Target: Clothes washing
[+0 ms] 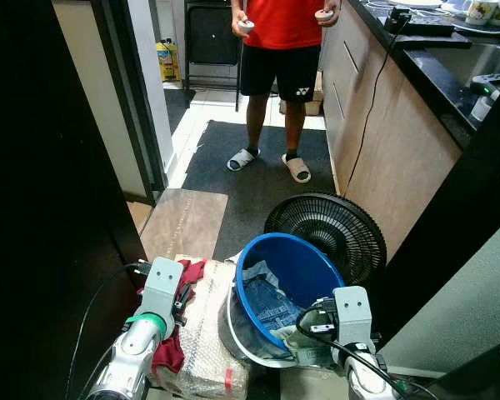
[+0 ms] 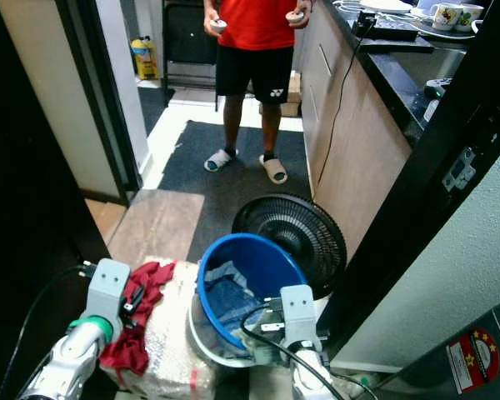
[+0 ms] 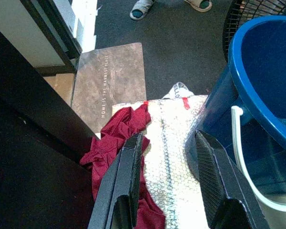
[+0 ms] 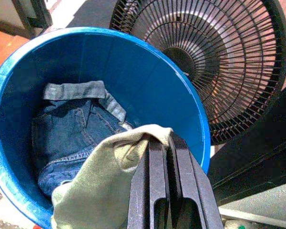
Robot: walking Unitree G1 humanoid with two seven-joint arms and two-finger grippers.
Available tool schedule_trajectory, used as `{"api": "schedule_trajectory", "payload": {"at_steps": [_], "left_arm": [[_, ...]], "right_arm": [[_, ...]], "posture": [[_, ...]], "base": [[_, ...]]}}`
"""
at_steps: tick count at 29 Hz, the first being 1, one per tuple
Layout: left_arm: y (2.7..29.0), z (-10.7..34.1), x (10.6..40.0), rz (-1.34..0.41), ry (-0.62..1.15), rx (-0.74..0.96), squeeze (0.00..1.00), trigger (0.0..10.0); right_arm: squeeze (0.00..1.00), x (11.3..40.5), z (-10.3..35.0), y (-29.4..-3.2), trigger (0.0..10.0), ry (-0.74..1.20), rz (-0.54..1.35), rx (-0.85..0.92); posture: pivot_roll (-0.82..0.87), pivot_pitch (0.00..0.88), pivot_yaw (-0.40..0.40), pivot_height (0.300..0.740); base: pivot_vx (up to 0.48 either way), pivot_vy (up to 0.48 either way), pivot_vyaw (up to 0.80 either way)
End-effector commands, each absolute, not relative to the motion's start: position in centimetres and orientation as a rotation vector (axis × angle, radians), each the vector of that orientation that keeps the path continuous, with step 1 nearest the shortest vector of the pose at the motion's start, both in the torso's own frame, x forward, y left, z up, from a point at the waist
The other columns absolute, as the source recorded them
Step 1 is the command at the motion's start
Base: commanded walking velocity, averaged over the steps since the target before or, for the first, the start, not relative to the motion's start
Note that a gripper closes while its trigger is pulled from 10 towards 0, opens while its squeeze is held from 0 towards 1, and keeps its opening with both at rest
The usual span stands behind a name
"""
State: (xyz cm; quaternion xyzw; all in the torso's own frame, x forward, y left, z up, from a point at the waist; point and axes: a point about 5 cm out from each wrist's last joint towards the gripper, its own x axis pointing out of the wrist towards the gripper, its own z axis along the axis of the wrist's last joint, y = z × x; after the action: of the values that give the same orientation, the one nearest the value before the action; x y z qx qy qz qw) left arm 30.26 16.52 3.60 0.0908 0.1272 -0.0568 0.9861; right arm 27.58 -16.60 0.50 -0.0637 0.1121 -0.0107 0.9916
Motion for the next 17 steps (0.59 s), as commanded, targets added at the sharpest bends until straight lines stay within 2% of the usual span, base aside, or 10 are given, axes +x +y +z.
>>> {"api": "schedule_trajectory", "payload": {"at_steps": [1,17], "left_arm": [[16.5,3.48,30.33,-0.101,0.269,0.16,0.0,10.0],[16.58,3.31,30.22,-0.102,0.274,0.165,0.0,10.0]], "right_arm": [[0.0,27.62,0.41,-16.54,10.0,0.235,-0.017,-0.128],[0.0,27.65,0.37,-16.21,10.0,0.236,-0.023,-0.117]], "posture": [[0.04,0.0,0.039,0.74],[0.05,0.0,0.045,0.74]], "base": [[0.0,0.0,0.0],[0.0,0.0,0.0]]}}
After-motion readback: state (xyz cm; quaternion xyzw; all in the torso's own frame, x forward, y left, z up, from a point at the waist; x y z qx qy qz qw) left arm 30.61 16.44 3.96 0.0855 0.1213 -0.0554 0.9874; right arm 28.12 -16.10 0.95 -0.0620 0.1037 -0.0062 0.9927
